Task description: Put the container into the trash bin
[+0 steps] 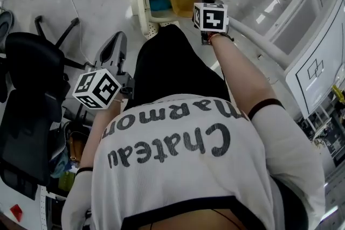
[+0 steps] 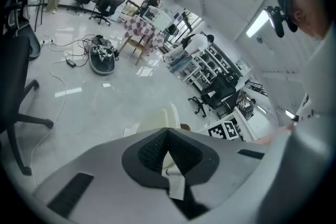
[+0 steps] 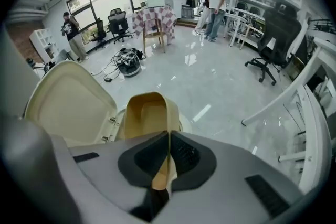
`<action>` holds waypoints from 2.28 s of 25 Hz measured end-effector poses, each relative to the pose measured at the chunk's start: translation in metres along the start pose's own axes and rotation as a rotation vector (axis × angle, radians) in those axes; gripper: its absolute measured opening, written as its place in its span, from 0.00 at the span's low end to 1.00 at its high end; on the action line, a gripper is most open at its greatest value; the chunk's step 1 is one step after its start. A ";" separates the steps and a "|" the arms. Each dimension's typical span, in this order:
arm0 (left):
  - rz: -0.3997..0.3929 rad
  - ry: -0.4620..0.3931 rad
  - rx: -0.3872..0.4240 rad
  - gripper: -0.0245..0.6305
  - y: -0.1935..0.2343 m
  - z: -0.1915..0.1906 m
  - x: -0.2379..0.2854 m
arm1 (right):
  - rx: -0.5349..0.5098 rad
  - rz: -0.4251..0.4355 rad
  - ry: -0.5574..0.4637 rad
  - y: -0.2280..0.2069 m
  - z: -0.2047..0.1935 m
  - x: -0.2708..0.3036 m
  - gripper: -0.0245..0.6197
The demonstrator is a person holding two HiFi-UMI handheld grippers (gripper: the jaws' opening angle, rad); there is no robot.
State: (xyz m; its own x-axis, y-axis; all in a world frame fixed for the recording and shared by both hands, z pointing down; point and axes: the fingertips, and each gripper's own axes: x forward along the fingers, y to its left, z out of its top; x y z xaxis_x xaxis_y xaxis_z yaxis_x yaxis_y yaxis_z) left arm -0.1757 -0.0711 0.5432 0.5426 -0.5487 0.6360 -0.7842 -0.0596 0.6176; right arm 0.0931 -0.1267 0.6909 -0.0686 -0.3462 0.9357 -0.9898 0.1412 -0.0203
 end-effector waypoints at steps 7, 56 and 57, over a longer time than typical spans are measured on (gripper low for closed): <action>0.047 -0.006 -0.062 0.07 0.017 -0.016 0.021 | -0.147 0.019 0.031 0.009 -0.003 0.052 0.09; 0.164 -0.216 -0.074 0.07 0.099 -0.055 0.036 | -0.613 0.130 0.163 0.080 -0.050 0.200 0.09; 0.163 -0.216 -0.078 0.07 0.095 -0.053 0.032 | -0.605 0.124 0.166 0.078 -0.050 0.193 0.09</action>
State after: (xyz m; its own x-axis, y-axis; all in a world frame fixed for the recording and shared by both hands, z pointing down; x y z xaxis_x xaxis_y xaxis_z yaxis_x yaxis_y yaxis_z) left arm -0.2172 -0.0497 0.6468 0.3278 -0.7112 0.6218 -0.8257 0.1041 0.5543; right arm 0.0084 -0.1365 0.8877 -0.1101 -0.1520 0.9822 -0.7267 0.6865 0.0247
